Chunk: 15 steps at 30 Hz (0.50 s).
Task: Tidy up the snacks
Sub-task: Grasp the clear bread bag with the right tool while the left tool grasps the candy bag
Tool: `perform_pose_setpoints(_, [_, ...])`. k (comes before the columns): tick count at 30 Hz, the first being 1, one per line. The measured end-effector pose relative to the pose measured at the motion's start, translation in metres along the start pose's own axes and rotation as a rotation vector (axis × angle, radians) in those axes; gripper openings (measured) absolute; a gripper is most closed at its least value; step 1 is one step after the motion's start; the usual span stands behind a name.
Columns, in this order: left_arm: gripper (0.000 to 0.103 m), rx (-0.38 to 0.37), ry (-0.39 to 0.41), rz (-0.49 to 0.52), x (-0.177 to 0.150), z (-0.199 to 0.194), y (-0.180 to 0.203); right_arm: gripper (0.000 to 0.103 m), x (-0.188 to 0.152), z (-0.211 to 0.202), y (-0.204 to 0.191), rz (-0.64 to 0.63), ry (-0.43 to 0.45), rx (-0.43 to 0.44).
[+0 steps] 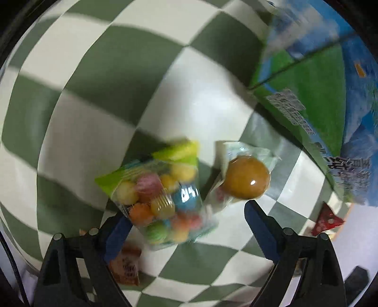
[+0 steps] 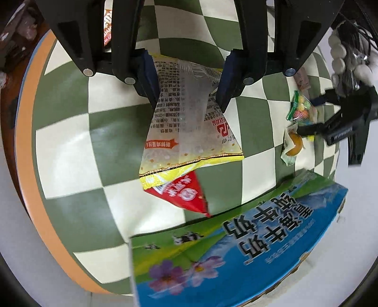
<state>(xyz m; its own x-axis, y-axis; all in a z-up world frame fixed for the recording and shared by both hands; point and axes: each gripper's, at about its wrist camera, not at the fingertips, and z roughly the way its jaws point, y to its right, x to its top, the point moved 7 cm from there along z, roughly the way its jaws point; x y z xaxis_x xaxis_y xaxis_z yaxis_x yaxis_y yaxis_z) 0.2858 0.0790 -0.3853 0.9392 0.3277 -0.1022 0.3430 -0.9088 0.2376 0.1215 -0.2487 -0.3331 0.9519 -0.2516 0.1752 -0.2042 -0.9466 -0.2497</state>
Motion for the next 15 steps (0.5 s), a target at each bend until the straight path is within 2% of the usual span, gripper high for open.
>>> perform_pose_setpoints(1, [0.089, 0.022, 0.011, 0.032, 0.000, 0.001, 0.006, 0.049, 0.001, 0.001, -0.001, -0.008, -0.001, -0.006])
perform_pose_setpoints(5, [0.058, 0.116, 0.049, 0.181, -0.011, 0.001, 0.021, 0.048, 0.003, 0.004, -0.007, -0.045, -0.004, -0.029])
perform_pose_setpoints(9, [0.053, 0.178, 0.060, 0.293, -0.036, 0.001, 0.025, 0.046, -0.006, 0.001, -0.013, -0.108, -0.016, -0.038])
perform_pose_setpoints(13, [0.053, 0.180, 0.019, 0.343, -0.075, 0.008, 0.032, 0.046, -0.024, 0.002, -0.018, -0.144, -0.055, -0.024])
perform_pose_setpoints(15, [0.054, 0.173, 0.003, 0.345, -0.085, 0.013, 0.033, 0.046, -0.031, 0.006, -0.021, -0.157, -0.067, -0.027])
